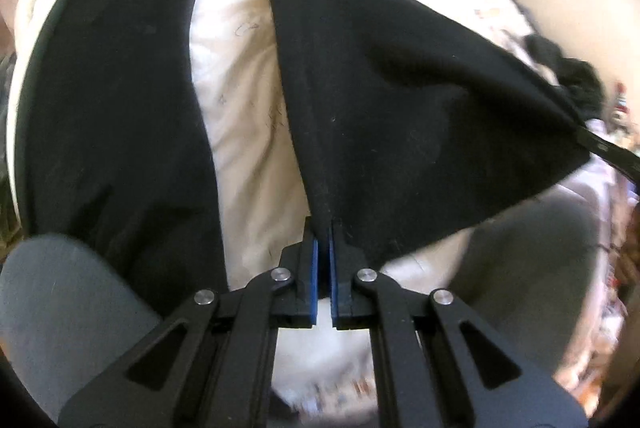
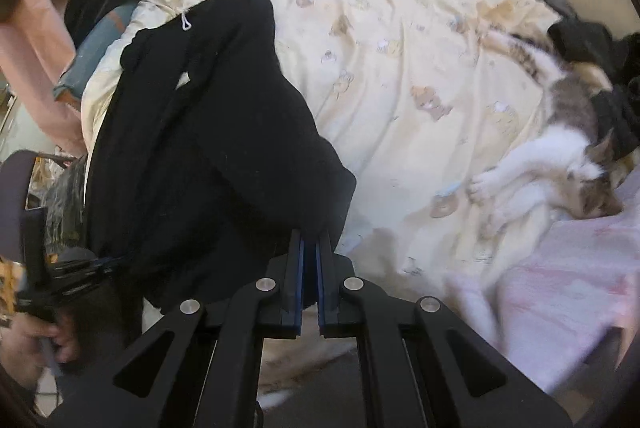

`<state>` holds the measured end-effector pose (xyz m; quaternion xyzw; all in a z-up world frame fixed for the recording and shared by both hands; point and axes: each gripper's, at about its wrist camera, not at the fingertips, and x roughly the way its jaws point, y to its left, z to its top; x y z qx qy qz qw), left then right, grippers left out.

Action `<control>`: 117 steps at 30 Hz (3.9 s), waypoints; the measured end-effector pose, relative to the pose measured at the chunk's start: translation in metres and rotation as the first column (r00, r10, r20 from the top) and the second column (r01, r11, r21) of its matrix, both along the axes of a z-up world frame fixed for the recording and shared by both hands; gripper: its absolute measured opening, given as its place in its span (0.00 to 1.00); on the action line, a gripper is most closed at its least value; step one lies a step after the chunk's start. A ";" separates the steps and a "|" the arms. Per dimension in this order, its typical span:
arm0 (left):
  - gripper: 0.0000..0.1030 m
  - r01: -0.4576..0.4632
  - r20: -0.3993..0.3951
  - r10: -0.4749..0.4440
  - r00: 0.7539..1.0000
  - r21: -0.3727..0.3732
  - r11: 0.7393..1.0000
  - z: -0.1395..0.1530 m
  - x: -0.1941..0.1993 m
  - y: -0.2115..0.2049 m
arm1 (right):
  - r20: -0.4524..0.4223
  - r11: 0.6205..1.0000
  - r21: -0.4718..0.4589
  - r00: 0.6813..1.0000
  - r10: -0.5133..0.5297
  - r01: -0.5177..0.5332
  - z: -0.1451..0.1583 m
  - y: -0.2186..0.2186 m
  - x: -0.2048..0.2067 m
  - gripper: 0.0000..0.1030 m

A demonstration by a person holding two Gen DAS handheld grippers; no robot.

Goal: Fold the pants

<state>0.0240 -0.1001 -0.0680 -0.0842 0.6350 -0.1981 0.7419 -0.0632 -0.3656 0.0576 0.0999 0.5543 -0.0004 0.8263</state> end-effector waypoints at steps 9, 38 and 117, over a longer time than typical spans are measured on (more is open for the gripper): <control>0.02 0.013 -0.145 -0.010 0.989 0.017 1.000 -0.029 -0.009 0.008 | -0.166 0.998 -0.017 0.984 0.060 -0.063 -0.028 0.011 -0.018 0.04; 0.76 -0.017 0.005 0.017 1.000 0.164 0.986 -0.097 0.055 -0.054 | -0.221 0.988 0.121 0.968 0.122 -0.096 -0.150 0.077 0.135 0.61; 0.83 -0.472 0.519 0.357 0.777 0.105 0.875 -0.090 0.200 0.055 | -0.260 0.971 0.114 0.938 0.232 -0.208 -0.201 0.028 0.305 0.45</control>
